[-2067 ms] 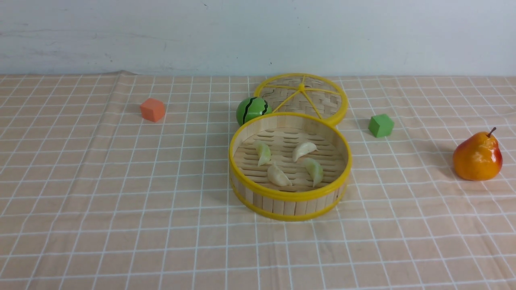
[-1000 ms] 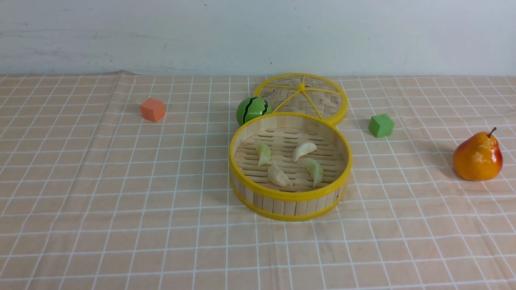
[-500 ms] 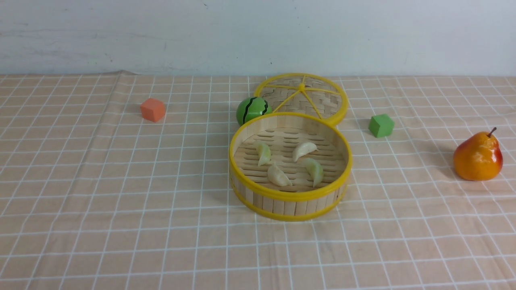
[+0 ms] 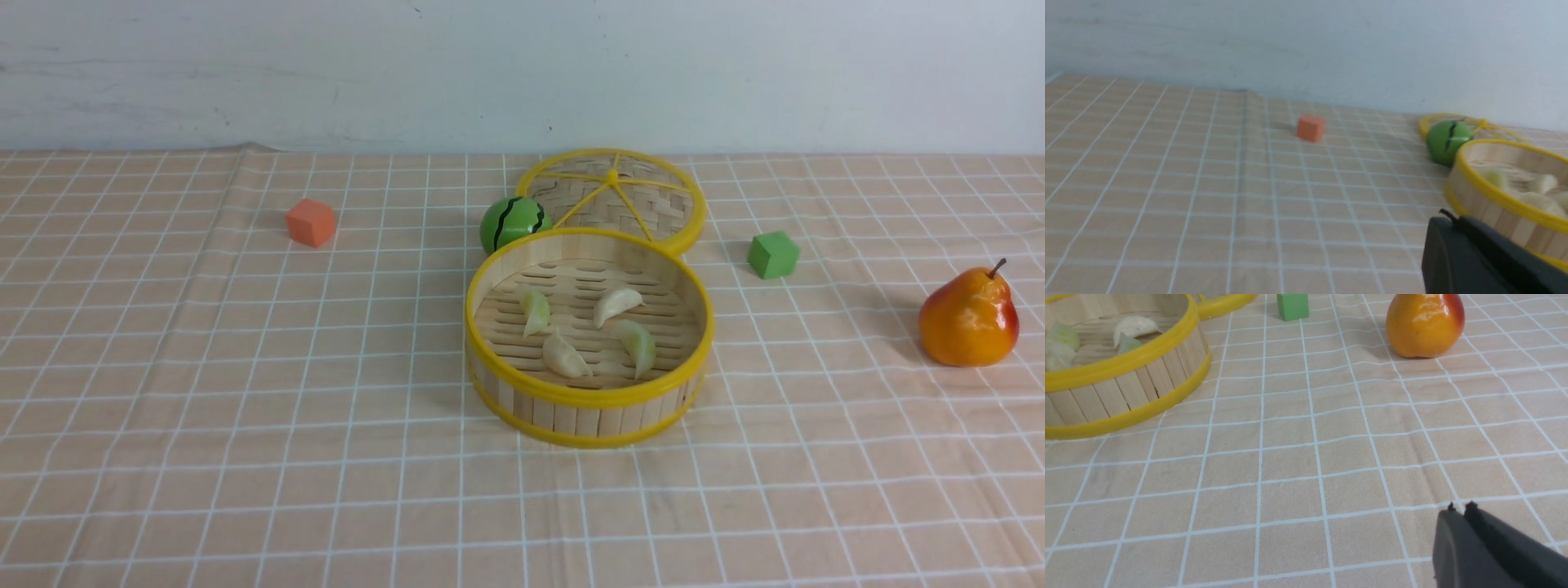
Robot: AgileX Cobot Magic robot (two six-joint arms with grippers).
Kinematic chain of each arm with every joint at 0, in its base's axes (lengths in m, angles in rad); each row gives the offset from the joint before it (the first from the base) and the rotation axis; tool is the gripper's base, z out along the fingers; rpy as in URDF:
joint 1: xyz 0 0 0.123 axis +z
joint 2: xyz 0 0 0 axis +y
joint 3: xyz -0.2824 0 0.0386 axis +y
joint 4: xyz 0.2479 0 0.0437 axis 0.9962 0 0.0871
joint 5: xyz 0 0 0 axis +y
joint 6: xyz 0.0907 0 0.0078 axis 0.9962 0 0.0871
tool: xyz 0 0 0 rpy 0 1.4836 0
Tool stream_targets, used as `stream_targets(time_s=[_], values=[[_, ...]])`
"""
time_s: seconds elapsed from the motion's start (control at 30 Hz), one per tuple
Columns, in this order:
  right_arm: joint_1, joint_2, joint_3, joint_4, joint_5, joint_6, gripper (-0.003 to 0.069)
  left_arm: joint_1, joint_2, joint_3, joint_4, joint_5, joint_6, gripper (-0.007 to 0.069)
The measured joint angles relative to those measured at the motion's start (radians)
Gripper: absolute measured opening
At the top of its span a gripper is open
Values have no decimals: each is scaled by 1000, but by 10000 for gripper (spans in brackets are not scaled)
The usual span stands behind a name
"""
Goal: Put the dumplings into the steamer on the table with the brown tablecloth.
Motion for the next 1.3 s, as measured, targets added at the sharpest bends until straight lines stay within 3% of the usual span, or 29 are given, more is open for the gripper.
stream_targets(time_s=[0.27,0.47,1.3], values=[[0,0,0,0,0,0,38,107,0,86,-8,75,0,-14],[0,0,0,0,0,0,43,110,0,86,-8,154,0,-14],[0,0,0,0,0,0,67,110,0,86,-8,157,0,-14]])
